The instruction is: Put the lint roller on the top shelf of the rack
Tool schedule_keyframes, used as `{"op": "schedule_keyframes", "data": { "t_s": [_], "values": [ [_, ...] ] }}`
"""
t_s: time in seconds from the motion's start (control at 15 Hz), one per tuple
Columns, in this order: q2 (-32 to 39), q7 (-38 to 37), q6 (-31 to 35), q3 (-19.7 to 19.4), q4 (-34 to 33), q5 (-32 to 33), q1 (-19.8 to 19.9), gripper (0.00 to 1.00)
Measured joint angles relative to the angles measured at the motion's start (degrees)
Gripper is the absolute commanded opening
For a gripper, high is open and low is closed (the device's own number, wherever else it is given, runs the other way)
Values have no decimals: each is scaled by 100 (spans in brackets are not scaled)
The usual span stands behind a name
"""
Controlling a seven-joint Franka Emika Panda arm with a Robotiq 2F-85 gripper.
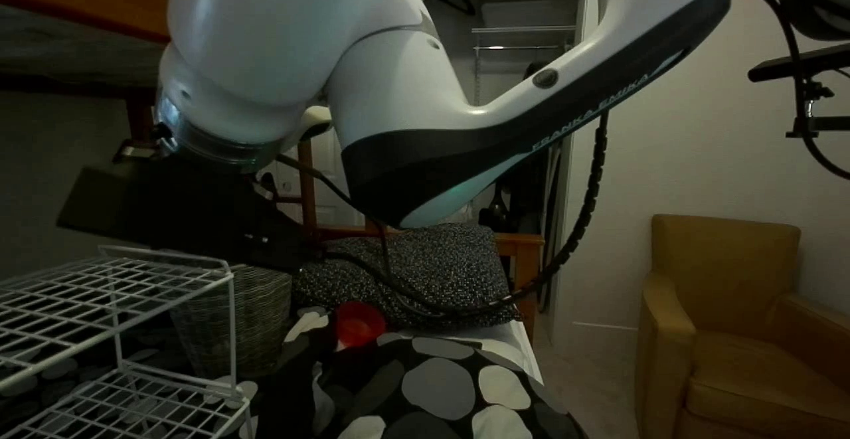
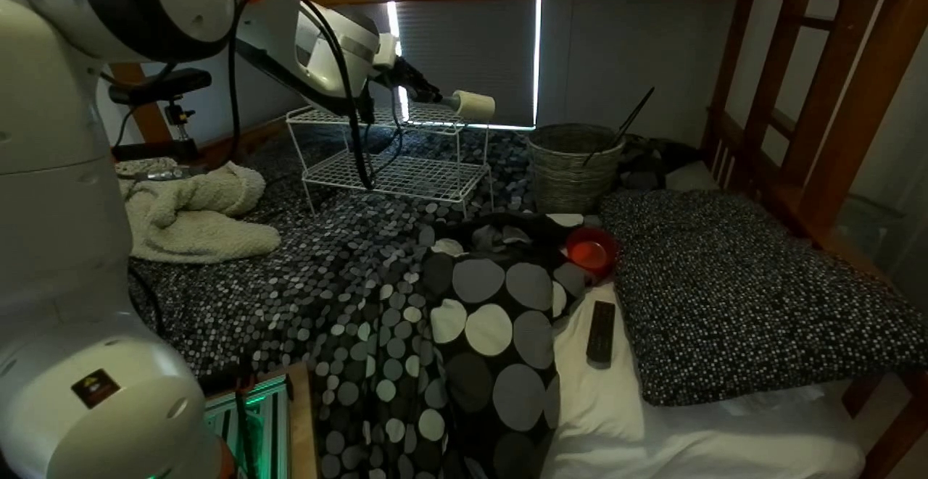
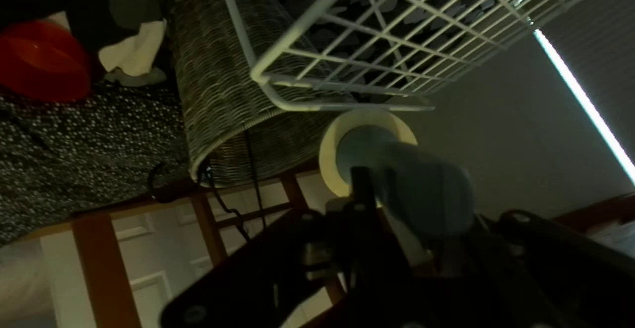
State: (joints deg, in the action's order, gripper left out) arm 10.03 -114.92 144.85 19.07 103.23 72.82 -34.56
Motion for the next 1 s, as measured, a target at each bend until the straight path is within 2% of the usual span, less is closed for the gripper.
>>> {"op": "schedule_keyframes", "data": {
  "t_s": [0.07,0.13,0.27,0.47,0.53,0.73,1.0],
  "values": [
    [50,22,-57,49,-47,308,-40,6],
    [103,26,-88,79,-91,631,-74,24],
    [180,-64,-102,97,-159,1247,-111,24],
    [213,-69,-103,97,-222,1411,-111,24],
    [214,-69,-104,98,-231,1419,-111,6],
    [224,-17,-96,121,-237,1410,-83,6],
    [375,423,37,236,-207,1246,-54,6]
  ]
}}
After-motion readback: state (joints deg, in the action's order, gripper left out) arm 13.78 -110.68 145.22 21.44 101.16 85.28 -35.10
